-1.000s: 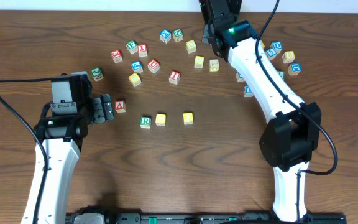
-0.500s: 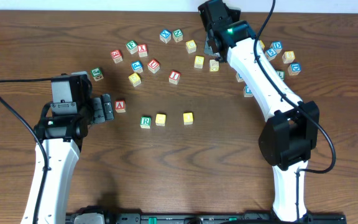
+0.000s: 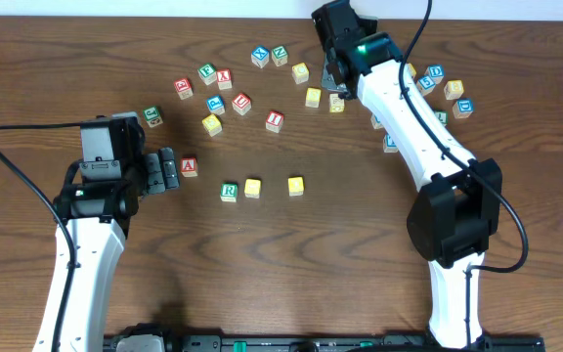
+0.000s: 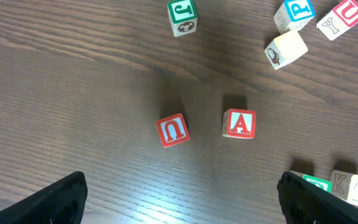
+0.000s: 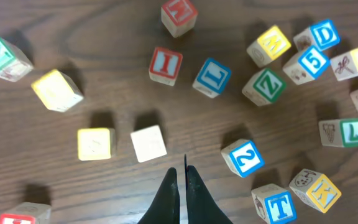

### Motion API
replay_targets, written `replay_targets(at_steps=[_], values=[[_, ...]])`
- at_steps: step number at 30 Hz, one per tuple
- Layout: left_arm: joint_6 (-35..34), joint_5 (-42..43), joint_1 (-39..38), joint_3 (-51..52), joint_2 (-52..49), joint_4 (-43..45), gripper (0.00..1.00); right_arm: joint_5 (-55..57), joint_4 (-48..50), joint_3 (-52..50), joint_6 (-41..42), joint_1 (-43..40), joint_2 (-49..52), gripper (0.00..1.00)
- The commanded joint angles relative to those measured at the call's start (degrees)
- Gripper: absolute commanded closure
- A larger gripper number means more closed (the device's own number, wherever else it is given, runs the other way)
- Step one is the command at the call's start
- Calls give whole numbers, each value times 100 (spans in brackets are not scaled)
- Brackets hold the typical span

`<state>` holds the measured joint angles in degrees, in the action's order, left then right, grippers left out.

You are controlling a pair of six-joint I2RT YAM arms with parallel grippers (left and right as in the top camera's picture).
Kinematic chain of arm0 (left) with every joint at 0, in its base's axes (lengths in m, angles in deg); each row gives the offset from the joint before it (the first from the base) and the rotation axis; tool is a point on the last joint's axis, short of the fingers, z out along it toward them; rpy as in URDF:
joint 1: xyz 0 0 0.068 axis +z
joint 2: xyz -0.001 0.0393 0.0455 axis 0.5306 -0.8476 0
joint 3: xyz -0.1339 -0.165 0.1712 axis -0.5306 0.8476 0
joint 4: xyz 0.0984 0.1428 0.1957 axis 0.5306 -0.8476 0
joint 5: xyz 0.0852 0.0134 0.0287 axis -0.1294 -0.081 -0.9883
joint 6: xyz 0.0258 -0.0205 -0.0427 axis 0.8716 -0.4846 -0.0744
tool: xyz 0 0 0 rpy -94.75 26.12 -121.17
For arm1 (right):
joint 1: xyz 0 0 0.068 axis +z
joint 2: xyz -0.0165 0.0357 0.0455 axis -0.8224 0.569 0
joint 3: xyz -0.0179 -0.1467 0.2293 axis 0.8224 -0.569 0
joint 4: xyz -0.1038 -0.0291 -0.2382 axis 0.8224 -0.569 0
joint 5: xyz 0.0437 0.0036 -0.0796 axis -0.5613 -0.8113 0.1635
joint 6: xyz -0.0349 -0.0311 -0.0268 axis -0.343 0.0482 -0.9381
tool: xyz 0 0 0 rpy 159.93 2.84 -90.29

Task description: Spell out ROBOT

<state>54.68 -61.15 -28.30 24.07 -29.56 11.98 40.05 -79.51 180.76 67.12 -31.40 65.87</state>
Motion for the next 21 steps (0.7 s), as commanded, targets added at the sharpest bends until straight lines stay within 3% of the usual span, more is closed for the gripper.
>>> replay_targets(at_steps=[1, 9, 21], values=[[31, -9, 26, -164, -2, 11, 4, -15, 81, -452, -17, 17, 63, 99], [33, -9, 26, -164, -2, 11, 4, -492, 785, -1377, -24, 17, 63, 99], [33, -9, 26, -164, -2, 13, 4, -925, 1121, -1408, -669, 17, 63, 99]])
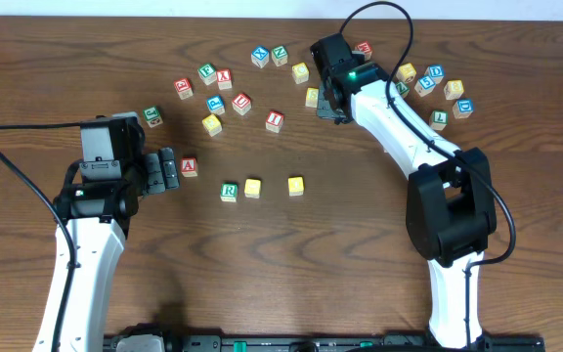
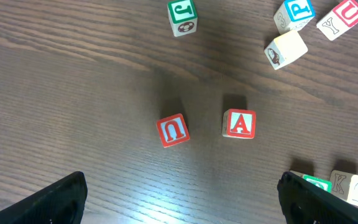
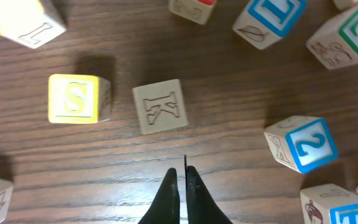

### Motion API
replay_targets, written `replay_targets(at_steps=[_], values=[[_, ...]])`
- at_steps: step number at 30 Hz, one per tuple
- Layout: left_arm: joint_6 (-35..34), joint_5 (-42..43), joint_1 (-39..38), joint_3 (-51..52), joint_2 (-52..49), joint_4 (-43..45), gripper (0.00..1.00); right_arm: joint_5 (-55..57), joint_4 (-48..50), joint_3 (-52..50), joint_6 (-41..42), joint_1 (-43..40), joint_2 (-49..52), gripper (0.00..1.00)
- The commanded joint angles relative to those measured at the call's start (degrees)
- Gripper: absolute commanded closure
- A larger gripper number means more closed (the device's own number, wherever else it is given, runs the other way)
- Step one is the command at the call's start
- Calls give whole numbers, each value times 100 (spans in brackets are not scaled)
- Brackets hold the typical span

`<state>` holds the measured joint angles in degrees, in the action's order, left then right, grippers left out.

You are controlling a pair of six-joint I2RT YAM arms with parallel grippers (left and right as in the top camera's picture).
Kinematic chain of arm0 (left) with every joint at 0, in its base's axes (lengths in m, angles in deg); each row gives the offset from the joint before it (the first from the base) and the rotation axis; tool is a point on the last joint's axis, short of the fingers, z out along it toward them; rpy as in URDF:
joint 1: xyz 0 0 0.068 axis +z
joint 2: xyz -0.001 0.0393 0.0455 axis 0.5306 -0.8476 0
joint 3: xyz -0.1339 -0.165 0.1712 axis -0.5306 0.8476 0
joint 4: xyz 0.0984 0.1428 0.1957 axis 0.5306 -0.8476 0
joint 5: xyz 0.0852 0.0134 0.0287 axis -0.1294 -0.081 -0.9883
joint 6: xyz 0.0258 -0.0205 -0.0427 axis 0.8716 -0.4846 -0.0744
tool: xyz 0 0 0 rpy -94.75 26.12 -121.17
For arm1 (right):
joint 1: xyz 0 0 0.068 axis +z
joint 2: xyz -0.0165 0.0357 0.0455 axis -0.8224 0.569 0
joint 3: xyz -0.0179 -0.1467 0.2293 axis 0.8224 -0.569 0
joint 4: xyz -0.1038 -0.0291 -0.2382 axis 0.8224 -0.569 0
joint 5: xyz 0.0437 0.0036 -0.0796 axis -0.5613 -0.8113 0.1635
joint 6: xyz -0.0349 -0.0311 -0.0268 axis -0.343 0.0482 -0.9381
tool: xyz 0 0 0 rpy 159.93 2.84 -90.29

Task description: Spell out ROBOT

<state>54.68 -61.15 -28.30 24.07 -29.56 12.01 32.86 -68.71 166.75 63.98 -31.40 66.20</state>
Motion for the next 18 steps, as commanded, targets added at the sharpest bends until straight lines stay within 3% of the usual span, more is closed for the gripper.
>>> replay_targets(at_steps=[1, 18], values=[[33, -9, 26, -164, -2, 11, 4, -245, 55, -7, -389, 11, 31, 99], [33, -9, 26, -164, -2, 11, 4, -323, 420, -66, -710, -70, 162, 99]])
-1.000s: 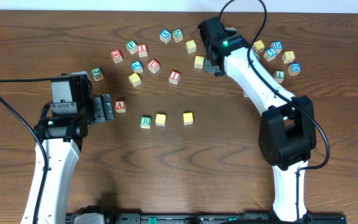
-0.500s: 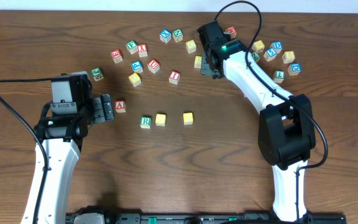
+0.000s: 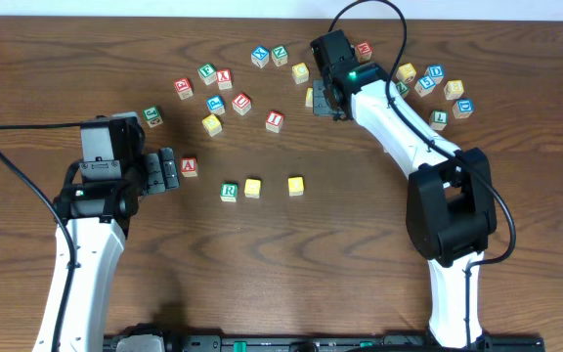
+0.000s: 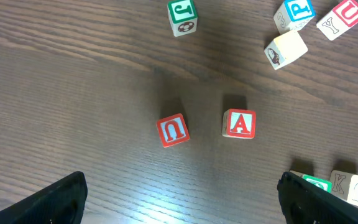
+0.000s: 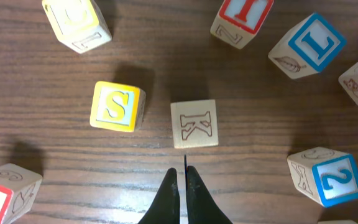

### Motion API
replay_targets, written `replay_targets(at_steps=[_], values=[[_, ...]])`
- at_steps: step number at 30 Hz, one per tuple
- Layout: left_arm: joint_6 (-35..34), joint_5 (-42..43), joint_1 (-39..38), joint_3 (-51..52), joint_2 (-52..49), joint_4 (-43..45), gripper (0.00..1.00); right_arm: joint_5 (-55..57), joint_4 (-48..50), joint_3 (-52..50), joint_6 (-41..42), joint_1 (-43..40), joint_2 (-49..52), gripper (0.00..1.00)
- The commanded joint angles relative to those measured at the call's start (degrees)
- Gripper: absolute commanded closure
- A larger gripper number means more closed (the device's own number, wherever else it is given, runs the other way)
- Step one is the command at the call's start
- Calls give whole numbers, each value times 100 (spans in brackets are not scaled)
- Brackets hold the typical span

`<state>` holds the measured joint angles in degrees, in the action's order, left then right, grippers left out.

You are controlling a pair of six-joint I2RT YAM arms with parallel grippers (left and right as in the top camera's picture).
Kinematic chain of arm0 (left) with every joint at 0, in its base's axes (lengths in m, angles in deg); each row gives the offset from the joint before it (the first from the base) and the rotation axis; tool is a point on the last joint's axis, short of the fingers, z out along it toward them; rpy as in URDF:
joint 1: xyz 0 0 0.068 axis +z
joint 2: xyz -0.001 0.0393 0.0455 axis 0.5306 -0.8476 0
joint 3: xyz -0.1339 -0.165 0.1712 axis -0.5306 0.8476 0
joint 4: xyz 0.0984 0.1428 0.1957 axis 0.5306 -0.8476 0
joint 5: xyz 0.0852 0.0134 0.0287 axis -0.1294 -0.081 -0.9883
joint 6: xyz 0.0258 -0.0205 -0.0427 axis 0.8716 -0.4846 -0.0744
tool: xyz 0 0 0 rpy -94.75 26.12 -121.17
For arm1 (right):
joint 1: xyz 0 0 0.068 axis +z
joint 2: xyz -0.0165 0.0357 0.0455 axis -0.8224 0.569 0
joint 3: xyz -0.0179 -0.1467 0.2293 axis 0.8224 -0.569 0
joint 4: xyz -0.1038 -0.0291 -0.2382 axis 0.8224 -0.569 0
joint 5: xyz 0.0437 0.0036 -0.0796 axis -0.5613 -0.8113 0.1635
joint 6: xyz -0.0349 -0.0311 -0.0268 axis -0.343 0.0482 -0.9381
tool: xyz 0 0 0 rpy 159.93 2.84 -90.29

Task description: Spell out ROBOT

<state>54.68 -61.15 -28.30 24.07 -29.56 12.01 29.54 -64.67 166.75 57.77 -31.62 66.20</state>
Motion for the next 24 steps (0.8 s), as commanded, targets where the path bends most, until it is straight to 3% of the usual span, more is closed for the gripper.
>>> replay_targets(at_steps=[1, 24], values=[[33, -9, 26, -164, -2, 11, 4, 7, 17, -66, -90, -48, 205, 99], [33, -11, 26, -164, -2, 13, 4, -142, 192, -61, -175, -48, 564, 99]])
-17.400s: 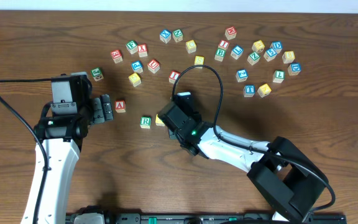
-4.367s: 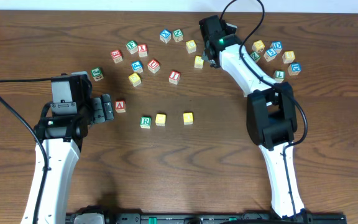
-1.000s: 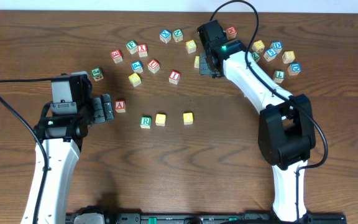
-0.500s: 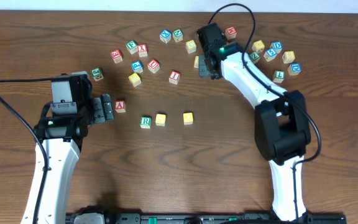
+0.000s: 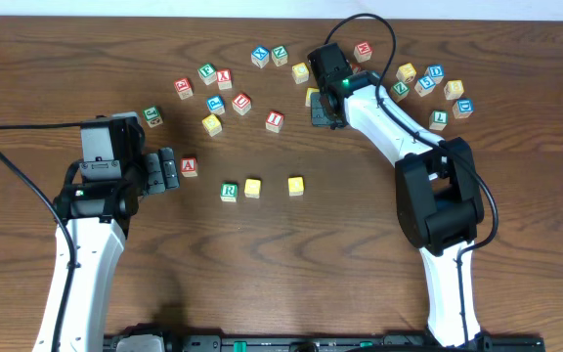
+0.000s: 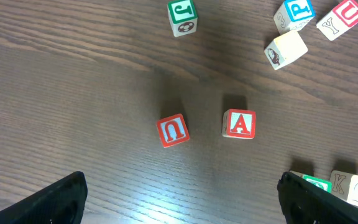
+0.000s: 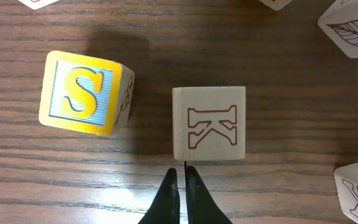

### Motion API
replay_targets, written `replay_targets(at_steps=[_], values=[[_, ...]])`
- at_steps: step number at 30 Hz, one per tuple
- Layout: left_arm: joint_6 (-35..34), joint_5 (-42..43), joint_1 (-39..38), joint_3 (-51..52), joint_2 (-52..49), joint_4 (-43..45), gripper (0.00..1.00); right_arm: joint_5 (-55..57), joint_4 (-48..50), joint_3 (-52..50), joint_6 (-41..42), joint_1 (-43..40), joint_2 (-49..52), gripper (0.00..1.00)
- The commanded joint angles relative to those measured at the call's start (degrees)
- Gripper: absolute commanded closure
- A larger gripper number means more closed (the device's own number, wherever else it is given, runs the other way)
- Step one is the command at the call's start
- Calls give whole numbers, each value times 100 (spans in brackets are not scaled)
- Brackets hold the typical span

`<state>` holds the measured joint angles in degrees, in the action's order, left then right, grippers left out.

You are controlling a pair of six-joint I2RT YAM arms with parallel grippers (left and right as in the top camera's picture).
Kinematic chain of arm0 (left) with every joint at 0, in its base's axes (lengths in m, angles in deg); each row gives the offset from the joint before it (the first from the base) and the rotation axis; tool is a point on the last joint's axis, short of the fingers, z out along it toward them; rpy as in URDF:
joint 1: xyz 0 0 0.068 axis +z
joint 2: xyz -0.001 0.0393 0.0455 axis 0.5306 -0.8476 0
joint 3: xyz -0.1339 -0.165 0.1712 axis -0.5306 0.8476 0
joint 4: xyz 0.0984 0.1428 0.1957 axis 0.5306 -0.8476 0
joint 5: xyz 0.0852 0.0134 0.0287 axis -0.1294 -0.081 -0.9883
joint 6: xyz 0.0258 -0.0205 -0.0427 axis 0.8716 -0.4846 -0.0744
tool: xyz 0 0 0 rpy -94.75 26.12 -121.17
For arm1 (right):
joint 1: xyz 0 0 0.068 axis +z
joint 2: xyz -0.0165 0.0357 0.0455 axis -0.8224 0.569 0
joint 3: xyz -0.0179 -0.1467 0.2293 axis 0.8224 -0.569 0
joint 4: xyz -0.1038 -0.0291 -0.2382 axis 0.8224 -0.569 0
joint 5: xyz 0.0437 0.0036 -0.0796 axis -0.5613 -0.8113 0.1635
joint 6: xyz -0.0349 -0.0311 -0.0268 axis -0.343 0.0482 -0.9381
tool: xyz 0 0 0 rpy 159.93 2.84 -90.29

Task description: Spell out ROBOT

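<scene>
In the right wrist view my right gripper (image 7: 183, 169) is shut, with its tips right at the near edge of a plain wooden K block (image 7: 209, 123). A yellow S block (image 7: 86, 92) lies just left of the K. The overhead view puts this gripper (image 5: 321, 110) low among the back blocks. A green R block (image 5: 229, 191) and two yellow blocks (image 5: 252, 187) (image 5: 295, 185) stand in a row mid-table. My left gripper (image 5: 167, 171) is open next to a red A block (image 5: 189, 166). Nothing lies between its fingers (image 6: 61, 193).
Many loose letter blocks lie scattered across the back of the table, including a red I (image 5: 275, 119) and a group at the back right (image 5: 434, 83). The left wrist view shows a red U (image 6: 173, 130), the A (image 6: 239, 124) and a green J (image 6: 182, 15).
My right gripper, still shut, has come down closer to the K block, which now fills more of the right wrist view. The left arm and the row by the R have not moved.
My right gripper was shut high over the back blocks, with a plain block and a yellow one ahead of it. It was then lower, with the K and S readable, then with the K straight ahead, and now its tips are at the K's edge. The left arm stayed open.
</scene>
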<state>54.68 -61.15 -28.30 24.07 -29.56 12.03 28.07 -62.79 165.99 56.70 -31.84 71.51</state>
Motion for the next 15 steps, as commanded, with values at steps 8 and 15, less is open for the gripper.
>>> replay_targets(at_steps=[8, 15], values=[[33, -11, 26, -164, -2, 11, 4, -13, -221, 286, -70, -17, 31, 99], [35, -9, 26, -164, -2, 11, 4, -13, -367, 522, -70, -15, 31, 99]])
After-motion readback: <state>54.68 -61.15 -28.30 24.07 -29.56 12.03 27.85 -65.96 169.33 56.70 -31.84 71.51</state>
